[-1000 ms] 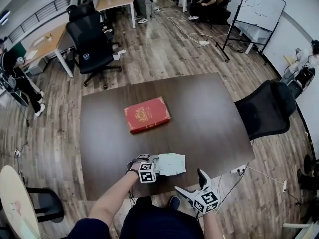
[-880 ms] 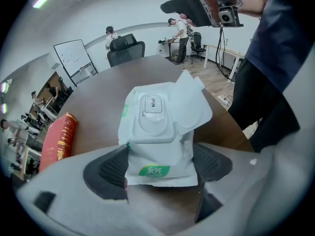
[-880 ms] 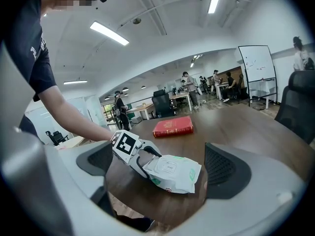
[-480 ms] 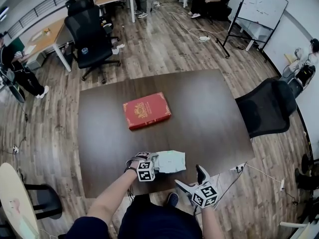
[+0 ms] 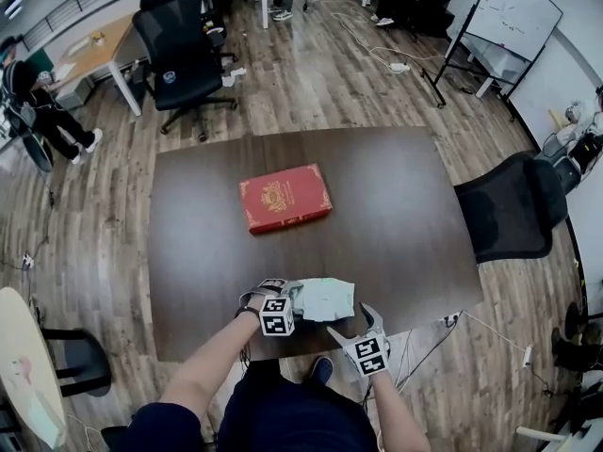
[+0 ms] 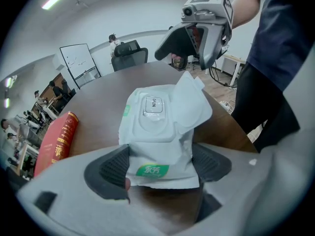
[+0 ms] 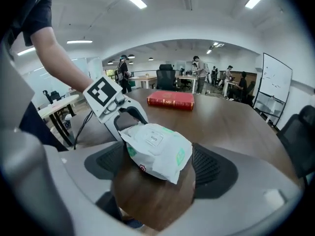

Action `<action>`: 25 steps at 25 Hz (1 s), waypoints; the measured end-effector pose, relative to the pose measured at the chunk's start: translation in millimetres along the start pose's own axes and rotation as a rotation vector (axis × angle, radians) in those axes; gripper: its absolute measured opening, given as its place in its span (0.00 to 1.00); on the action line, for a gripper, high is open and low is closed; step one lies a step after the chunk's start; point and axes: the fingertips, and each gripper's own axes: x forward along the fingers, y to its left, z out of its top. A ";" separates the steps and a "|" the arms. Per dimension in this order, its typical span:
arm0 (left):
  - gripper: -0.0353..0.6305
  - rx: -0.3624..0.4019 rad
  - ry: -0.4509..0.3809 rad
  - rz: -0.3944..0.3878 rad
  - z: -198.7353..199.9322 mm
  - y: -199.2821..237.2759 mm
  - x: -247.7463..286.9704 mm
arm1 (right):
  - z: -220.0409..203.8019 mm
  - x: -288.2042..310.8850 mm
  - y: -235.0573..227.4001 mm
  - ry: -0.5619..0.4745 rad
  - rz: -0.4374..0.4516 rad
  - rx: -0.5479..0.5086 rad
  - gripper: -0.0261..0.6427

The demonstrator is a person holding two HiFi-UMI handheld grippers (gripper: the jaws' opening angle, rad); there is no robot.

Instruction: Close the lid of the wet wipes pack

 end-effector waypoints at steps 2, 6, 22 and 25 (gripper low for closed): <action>0.64 -0.001 0.000 0.002 -0.4 -0.5 -0.7 | -9.8 9.9 1.1 0.047 0.013 -0.062 0.69; 0.64 -0.003 -0.002 0.009 0.3 -0.6 -0.8 | -8.6 14.3 11.9 0.066 0.042 -0.258 0.58; 0.64 -0.025 -0.002 0.011 -3.9 -1.4 3.3 | -6.2 20.2 26.7 0.066 0.077 -0.542 0.08; 0.64 -0.024 -0.006 0.014 -2.1 -1.5 0.9 | -1.7 18.5 26.0 0.063 0.100 -0.502 0.08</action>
